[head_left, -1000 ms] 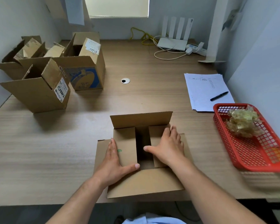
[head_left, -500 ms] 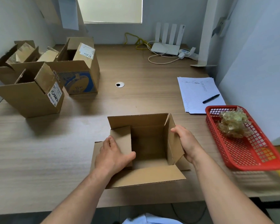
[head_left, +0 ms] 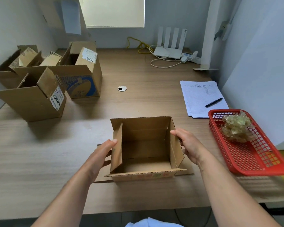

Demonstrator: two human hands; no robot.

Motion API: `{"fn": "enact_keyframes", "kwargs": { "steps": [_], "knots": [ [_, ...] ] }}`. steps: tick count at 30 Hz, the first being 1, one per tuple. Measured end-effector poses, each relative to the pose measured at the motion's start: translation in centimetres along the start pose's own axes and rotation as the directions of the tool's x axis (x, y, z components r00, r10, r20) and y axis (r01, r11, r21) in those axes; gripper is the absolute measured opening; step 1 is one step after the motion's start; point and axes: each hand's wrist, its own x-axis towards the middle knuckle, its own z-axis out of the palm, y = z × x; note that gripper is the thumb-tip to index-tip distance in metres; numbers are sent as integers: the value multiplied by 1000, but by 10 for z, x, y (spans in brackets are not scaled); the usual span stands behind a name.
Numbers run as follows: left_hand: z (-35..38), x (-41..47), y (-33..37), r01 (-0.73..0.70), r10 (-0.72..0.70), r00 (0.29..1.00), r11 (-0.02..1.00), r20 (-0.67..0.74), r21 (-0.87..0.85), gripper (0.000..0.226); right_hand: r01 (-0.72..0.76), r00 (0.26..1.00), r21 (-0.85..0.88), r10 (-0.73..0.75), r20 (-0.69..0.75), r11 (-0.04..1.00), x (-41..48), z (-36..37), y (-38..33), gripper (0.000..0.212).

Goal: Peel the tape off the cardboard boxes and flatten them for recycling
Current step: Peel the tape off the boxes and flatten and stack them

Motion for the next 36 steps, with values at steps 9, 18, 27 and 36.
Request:
{"fn": "enact_keyframes", "kwargs": {
  "steps": [9, 18, 27, 36],
  "knots": [
    [8, 1, 22, 125, -132, 991, 978, -36, -168, 88, -28, 1000, 25, 28, -3, 999, -3, 4, -15, 25],
    [-6, -6, 64, -221, 185, 975, 865, -123, -451, 77, 218, 973, 437, -227, -32, 873, -1, -8, -47, 71],
    [4, -4, 26, -25, 11, 997, 981, -74, -191, 72, 123, 992, 188, -117, -47, 974, 0, 11, 3, 37],
    [3, 6, 24, -45, 45, 990, 999, -137, 0, 43, 148, 989, -2, -148, -26, 989, 10, 21, 2, 45]
  ]
}}
